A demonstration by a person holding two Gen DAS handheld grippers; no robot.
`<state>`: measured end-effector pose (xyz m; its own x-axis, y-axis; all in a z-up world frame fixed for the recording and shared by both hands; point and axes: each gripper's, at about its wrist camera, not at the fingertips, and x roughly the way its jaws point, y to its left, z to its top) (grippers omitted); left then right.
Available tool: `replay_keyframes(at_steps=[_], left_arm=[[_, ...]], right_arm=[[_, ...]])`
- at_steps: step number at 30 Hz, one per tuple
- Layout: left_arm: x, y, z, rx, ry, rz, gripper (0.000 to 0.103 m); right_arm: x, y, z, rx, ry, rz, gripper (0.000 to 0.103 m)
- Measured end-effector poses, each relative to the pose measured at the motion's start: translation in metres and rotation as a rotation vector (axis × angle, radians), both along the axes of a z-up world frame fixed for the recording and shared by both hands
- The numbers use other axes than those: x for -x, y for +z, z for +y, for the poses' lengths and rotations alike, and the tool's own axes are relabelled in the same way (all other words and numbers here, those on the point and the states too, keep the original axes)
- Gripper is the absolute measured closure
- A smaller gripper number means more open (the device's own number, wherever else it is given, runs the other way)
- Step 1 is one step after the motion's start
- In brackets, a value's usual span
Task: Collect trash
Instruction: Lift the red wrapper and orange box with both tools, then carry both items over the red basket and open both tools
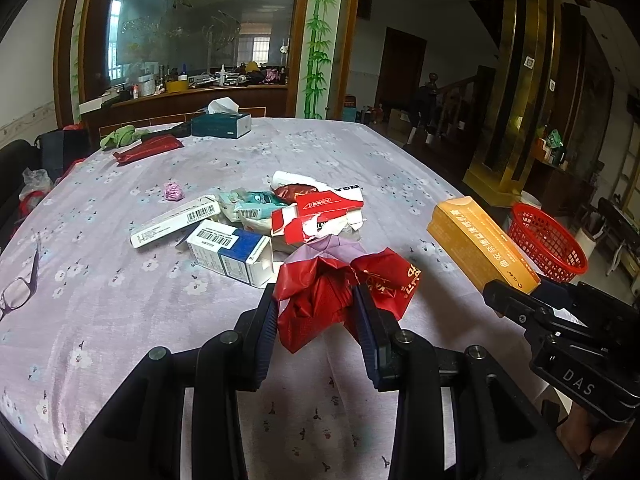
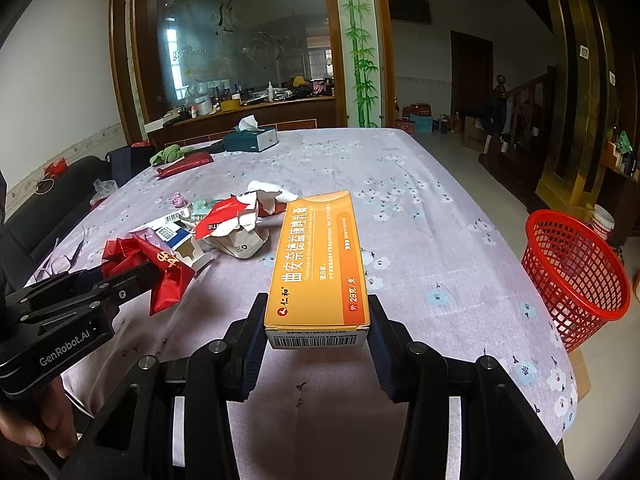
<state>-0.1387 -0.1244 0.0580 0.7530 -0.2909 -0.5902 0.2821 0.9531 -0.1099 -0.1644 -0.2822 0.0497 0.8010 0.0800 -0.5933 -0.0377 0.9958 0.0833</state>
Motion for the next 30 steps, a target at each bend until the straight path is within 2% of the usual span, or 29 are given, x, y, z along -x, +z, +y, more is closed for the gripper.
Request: replay_keyframes(at_steps=[13, 21, 30], left_arm=[[-0.006, 0.004, -0.005, -0.001, -0.014, 0.018, 0.069], [-0.013, 0.007, -0.016, 0.015, -0.055, 0.047, 0.069], [-0.02, 0.018, -0.044, 0.026, -0.132, 0.077, 0.069]], right_arm=[[-0.001, -0.003, -0.012, -0.05, -0.012, 0.026, 0.053], [0.001, 0.0, -0.023, -0.075, -0.037, 0.022, 0.053], [0.004, 0.015, -0.068, -0.141, -0.124, 0.008, 0.053]])
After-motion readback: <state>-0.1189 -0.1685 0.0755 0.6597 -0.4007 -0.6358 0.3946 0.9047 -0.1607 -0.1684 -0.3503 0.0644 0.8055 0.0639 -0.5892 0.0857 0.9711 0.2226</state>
